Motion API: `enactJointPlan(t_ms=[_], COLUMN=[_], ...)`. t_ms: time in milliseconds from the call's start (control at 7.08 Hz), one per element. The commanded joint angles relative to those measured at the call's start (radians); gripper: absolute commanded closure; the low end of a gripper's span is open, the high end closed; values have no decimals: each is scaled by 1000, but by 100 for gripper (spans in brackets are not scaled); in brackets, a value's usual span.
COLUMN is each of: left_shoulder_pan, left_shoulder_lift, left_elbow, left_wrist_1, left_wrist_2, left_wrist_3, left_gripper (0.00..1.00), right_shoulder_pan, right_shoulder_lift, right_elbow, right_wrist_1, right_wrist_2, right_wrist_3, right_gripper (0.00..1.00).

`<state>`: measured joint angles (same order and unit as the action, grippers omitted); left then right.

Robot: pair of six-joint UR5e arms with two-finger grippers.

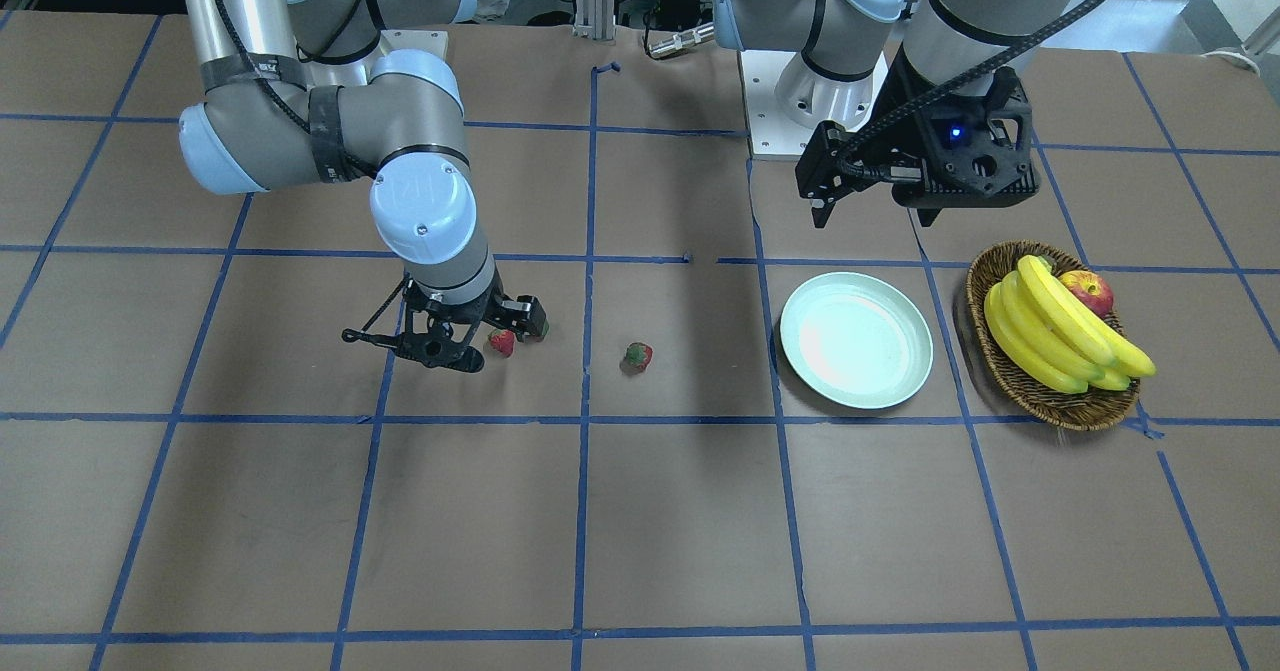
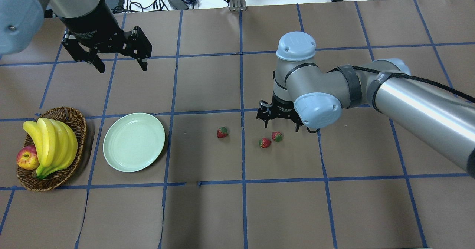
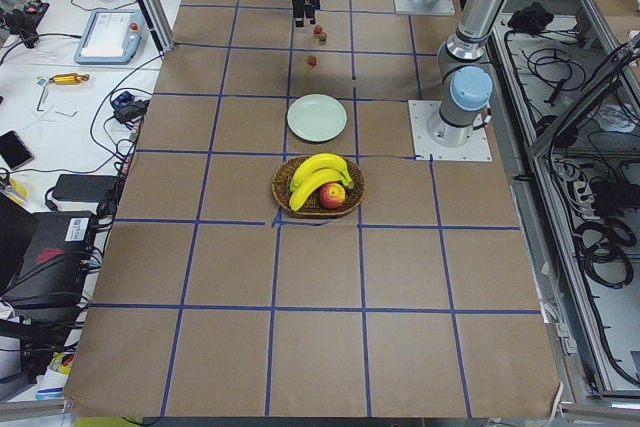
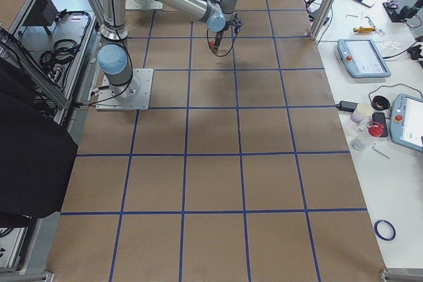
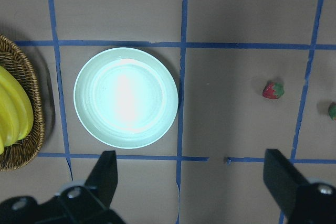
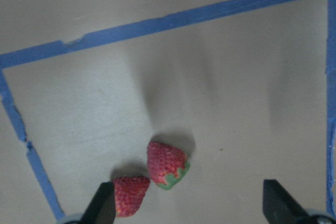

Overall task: Collect all strawberries into plate
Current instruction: 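Grasp a second strawberry from the pair with the right gripper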

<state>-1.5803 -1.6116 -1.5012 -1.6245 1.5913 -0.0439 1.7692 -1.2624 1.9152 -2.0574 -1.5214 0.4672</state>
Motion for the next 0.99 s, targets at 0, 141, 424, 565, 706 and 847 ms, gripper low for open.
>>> enactJointPlan(t_ms=[0, 141, 424, 565, 706, 847], left_shoulder_pan=[-3, -3, -4, -4, -4, -4], left_shoulder_lift=[-1, -2, -4, -2, -1, -1], left_elbow=[-1, -1, -1, -11, -14, -14], left_wrist_1=[0, 0, 0, 1, 2, 2], left_wrist_2=[-1, -2, -2, -2, -2, -2], left_wrist_3=[-1, -5, -7, -7, -7, -7], left_gripper=[0, 0, 0, 0, 0, 0], right_shoulder_pan=[-19, -19, -16, -11, -11, -10], right_shoulder_lift=[23, 52, 55, 55, 55, 55], right_elbow=[31, 33, 51, 59, 62, 71], right_wrist_1=[-62, -104, -128, -156, -174, -176], right_wrist_2=[6, 15, 20, 51, 59, 59], right_wrist_3=[179, 258, 266, 264, 263, 260], right_gripper=[0, 0, 0, 0, 12, 12])
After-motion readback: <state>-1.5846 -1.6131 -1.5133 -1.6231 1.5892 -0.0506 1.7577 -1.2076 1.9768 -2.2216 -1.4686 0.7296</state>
